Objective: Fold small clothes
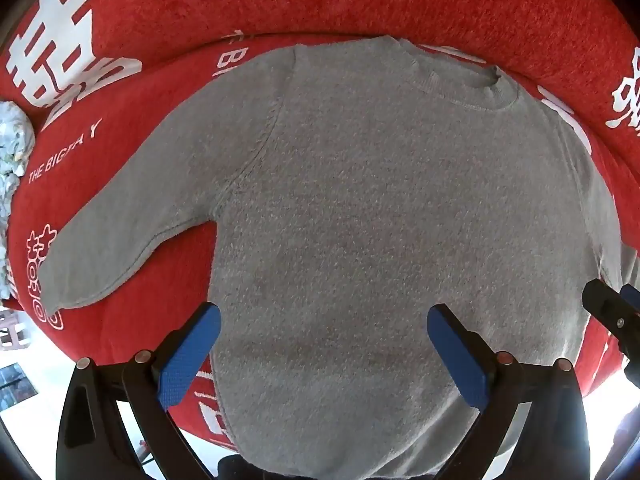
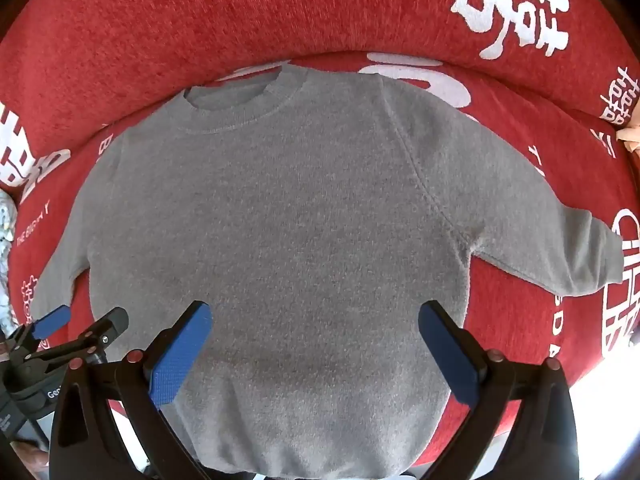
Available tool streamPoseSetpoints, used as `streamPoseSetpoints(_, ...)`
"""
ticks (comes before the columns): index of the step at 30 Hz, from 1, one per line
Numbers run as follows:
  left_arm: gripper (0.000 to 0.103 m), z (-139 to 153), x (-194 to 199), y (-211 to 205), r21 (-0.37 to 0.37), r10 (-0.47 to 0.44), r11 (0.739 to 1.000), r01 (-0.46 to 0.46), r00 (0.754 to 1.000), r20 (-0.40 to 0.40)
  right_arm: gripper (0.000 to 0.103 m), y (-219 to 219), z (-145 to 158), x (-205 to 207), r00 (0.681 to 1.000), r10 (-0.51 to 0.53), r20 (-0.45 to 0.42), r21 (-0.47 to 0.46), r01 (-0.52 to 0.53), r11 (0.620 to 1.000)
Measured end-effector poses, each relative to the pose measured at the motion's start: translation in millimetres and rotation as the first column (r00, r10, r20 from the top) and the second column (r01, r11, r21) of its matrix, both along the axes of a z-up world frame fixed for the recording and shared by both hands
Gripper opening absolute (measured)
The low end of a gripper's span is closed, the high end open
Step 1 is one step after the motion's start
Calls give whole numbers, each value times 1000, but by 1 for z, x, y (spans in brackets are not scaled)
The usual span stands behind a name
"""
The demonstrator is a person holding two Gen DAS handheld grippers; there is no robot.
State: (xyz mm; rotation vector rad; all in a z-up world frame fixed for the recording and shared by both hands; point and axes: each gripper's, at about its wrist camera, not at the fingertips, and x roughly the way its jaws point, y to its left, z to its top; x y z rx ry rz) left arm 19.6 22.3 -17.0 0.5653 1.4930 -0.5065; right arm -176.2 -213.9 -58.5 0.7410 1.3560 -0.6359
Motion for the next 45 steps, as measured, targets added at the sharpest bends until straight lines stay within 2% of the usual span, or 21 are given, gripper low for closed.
streamPoseSetpoints(45,103,-1,-2,5,-1,6,1000,-6,1000,-3,103,1,-2,2,1000,-6,-4,-5,6,1000)
